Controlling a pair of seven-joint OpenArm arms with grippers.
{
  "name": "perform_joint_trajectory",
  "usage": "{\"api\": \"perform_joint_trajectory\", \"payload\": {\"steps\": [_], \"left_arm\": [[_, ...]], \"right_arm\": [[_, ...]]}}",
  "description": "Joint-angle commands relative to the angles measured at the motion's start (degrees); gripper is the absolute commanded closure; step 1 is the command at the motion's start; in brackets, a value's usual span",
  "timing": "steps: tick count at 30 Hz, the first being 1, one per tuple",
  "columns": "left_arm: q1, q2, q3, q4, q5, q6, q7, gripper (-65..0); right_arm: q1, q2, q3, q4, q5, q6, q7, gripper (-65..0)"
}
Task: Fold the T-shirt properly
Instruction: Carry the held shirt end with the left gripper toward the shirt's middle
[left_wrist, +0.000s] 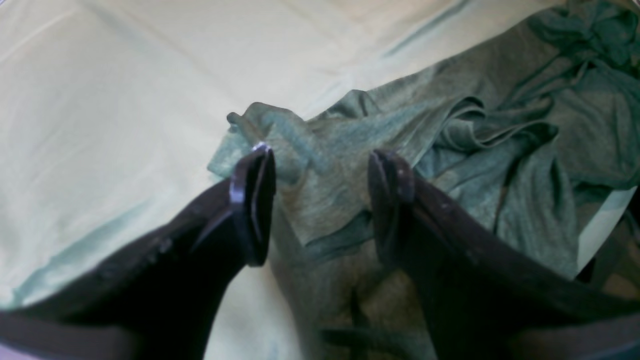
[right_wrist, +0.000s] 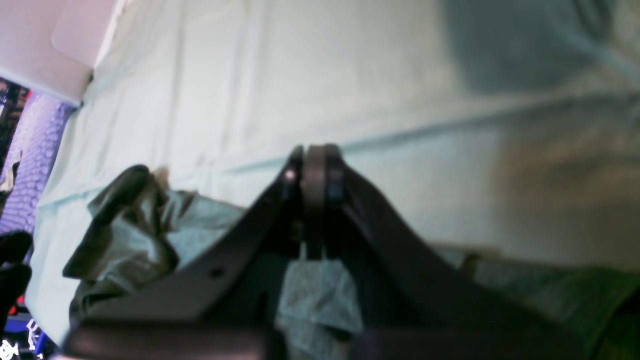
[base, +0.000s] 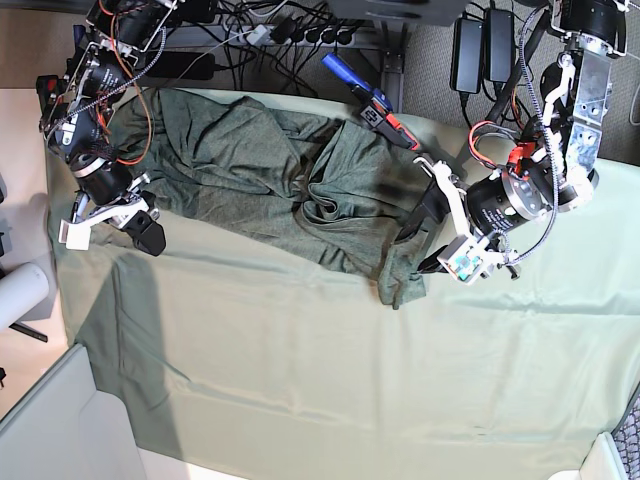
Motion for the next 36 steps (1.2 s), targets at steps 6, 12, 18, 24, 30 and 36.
{"api": "perform_joint_trajectory", "payload": {"steps": [6,12,18,24,30,36], "left_arm": [[-0.46,0.00,-2.89,-4.50,-0.26,4.57,-4.79,-19.6],[-0.46,0.15,-7.74,-5.03,-0.46,4.90,-5.31,-10.4],[-0.44,0.15,-8.70,-5.03,-0.37,4.85,-5.18,-1.4],[-0.37,0.48,-7.93,-5.22,0.24,-0.28,-4.61,0.0],[-1.60,4.37,-7.45,-9.77,4.17,-0.11,-5.66,0.0],[-4.33,5.05,-7.28,-14.51,4.70,-0.09,-5.90,0.0]], "right_arm": [[0.81,0.96,0.22,1.07,-1.31,0.35,1.29,0.0],[0.61,0.98,0.22,1.07,-3.48,0.35,2.71,0.0],[0.61,0.96,0.22,1.07,-3.48,0.35,2.82,0.0],[0.48,0.94,0.22,1.07,-4.28,0.35,2.80,0.0],[0.48,0.92,0.22,1.07,-4.24,0.35,2.80,0.0],[0.46,0.79,0.22,1.07,-4.24,0.35,2.80,0.0]]}}
